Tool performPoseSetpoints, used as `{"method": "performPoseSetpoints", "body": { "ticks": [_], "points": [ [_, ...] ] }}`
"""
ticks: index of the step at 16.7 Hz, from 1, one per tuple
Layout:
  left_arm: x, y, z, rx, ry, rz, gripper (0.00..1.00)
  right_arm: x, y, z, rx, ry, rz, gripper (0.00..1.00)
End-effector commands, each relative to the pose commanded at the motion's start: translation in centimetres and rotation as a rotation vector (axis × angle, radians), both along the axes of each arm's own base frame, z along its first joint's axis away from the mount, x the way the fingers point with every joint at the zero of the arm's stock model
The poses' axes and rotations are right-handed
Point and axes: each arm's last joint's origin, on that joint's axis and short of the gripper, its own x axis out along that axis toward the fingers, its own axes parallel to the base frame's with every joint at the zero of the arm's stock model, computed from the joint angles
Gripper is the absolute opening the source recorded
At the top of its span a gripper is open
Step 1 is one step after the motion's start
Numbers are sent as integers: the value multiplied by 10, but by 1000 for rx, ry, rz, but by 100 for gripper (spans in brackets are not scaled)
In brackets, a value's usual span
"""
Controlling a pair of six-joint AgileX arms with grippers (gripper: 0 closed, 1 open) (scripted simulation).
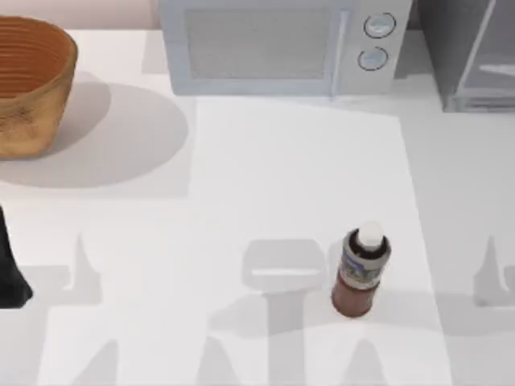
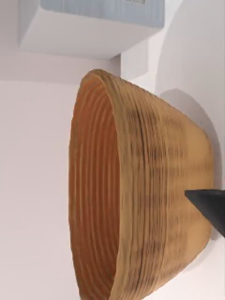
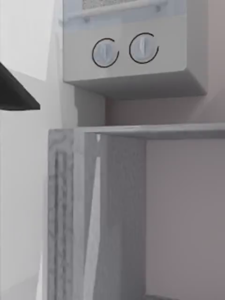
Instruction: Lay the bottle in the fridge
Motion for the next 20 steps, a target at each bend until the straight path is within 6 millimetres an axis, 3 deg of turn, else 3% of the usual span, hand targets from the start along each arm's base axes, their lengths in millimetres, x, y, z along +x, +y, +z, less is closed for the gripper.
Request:
{"method": "performPoseSetpoints", "body": {
  "ticks": [9, 15, 20],
  "points": [
    [0, 0, 0, 0, 0, 0, 100, 17, 14, -2, -9, 26, 138, 100],
    [0, 0, 0, 0, 0, 0, 100, 38, 44, -20, -30, 87, 367, 100],
    [0, 0, 0, 0, 0, 0, 100, 43, 71, -43, -50, 137, 561, 100]
  ]
}}
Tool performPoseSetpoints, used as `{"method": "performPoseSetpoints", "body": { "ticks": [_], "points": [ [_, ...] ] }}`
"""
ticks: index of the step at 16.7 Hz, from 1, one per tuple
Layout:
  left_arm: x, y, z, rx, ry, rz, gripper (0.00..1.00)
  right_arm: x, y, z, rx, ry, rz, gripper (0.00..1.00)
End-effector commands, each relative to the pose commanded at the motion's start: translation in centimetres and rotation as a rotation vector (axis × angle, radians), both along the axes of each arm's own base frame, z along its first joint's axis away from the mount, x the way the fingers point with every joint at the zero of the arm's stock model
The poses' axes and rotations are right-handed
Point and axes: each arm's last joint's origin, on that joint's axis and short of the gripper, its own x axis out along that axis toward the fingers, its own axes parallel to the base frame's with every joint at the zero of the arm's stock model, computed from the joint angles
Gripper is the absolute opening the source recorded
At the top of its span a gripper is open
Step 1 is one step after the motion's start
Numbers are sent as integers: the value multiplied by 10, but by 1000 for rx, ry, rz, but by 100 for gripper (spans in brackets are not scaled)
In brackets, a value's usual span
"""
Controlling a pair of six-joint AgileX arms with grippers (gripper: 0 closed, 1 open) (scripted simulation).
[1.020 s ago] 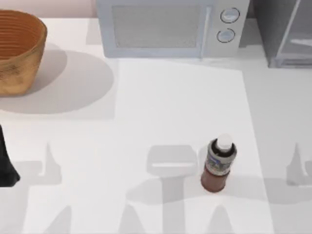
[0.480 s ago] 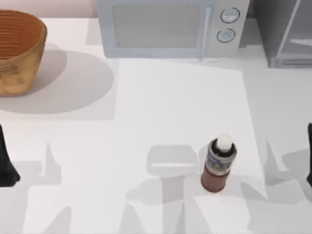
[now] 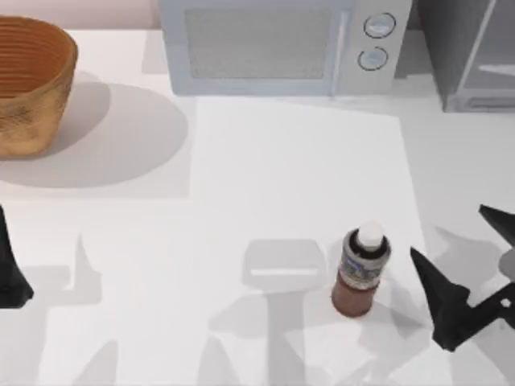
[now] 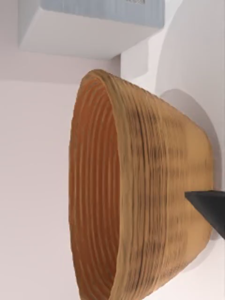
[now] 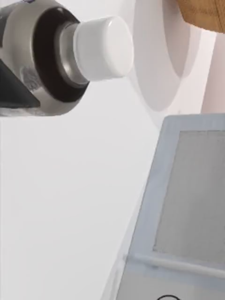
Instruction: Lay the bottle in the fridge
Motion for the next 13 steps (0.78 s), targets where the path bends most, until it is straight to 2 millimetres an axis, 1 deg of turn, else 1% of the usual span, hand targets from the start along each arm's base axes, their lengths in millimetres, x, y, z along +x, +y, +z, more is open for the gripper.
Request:
{"method": "performPoseSetpoints", "body": {
  "ticks": [4, 7, 13],
  "points": [
    [0, 0, 0, 0, 0, 0, 100, -4, 16, -17, -14, 29, 125, 100],
    [0, 0, 0, 0, 0, 0, 100, -9, 24, -25, -21, 44, 188, 100],
    [0, 0, 0, 0, 0, 0, 100, -11, 26, -28, -25, 51, 213, 100]
  ]
}}
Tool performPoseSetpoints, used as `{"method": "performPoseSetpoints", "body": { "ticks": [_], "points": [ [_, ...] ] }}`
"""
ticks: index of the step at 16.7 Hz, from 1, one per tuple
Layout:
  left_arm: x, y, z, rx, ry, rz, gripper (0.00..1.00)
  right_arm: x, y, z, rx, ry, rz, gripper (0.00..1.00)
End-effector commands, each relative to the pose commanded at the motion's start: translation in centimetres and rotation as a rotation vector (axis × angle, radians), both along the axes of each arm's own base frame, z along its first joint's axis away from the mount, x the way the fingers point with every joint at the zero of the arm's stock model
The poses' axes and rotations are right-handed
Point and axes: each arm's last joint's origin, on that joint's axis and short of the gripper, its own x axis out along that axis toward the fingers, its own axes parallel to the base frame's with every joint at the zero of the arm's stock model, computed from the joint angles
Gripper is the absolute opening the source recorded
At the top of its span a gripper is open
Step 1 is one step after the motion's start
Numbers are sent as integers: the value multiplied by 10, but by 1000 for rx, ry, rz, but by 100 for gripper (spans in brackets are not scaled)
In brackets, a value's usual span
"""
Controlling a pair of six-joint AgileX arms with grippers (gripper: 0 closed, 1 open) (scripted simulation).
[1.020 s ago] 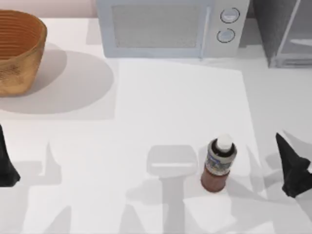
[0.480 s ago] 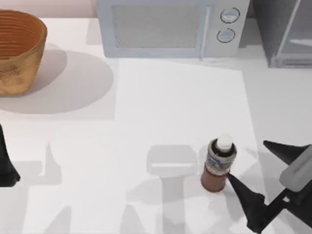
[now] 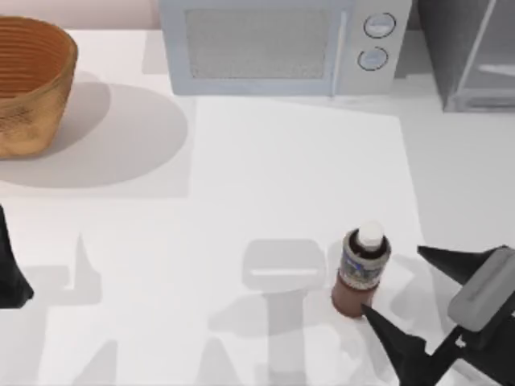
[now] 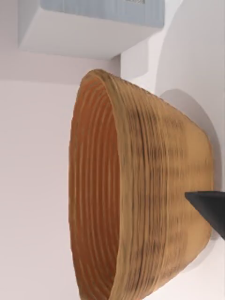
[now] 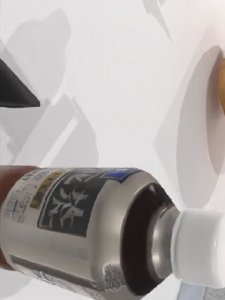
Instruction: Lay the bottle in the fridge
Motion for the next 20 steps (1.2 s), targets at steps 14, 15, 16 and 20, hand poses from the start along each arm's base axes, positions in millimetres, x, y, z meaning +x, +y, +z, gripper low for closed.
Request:
{"method": "performPoseSetpoints", "body": {
  "ticks": [14, 15, 16, 20],
  "points": [
    [0, 0, 0, 0, 0, 0, 100, 42, 41, -12, 0, 0, 0, 100],
    [0, 0, 0, 0, 0, 0, 100, 42, 41, -12, 0, 0, 0, 93],
    [0, 0, 0, 0, 0, 0, 100, 42, 41, -12, 0, 0, 0, 85],
    [0, 0, 0, 0, 0, 0, 100, 42, 41, -12, 0, 0, 0, 55]
  ]
}}
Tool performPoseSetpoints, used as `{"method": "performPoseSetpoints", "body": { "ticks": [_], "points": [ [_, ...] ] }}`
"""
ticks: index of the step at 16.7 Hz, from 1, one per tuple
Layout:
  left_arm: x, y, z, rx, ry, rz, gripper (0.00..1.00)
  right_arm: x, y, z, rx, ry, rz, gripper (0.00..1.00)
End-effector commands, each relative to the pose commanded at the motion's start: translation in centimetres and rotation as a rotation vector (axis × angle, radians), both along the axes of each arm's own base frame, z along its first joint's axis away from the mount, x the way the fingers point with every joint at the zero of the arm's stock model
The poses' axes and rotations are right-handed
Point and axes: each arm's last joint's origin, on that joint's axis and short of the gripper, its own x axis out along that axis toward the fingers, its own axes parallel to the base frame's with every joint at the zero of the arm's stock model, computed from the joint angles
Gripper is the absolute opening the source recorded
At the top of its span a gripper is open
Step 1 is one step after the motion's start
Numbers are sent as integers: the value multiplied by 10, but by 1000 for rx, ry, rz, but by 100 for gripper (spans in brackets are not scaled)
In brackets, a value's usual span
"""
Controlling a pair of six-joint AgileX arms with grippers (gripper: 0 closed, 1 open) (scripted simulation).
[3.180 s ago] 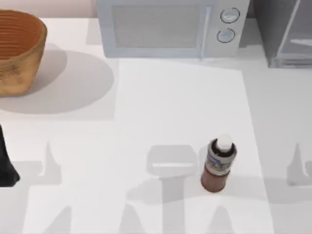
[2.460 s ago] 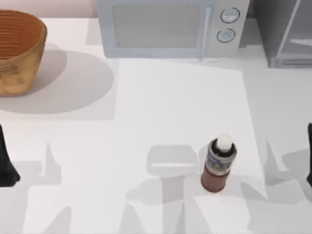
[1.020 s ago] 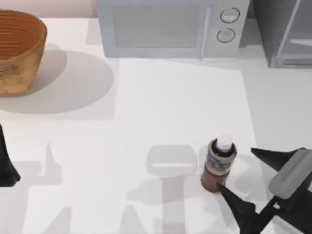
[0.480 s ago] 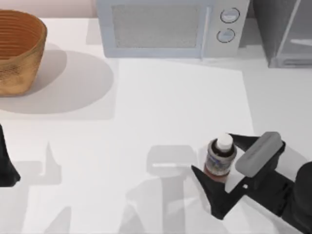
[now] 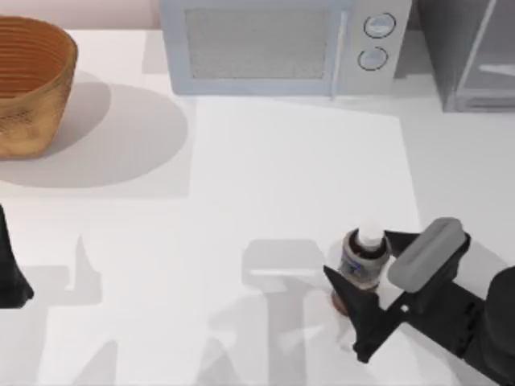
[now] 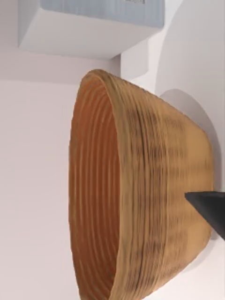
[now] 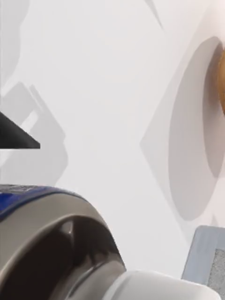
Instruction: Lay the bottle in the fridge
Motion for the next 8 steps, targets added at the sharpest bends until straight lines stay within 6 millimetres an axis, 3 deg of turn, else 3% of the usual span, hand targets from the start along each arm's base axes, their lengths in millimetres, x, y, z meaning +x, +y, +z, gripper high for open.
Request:
{"method": "performPoseSetpoints", "body": {
  "ticks": [7, 8],
  "points": [
    [0, 0, 0, 0, 0, 0, 100, 0, 0, 0, 0, 0, 0, 3],
    [0, 0, 0, 0, 0, 0, 100, 0, 0, 0, 0, 0, 0, 1]
  ]
}}
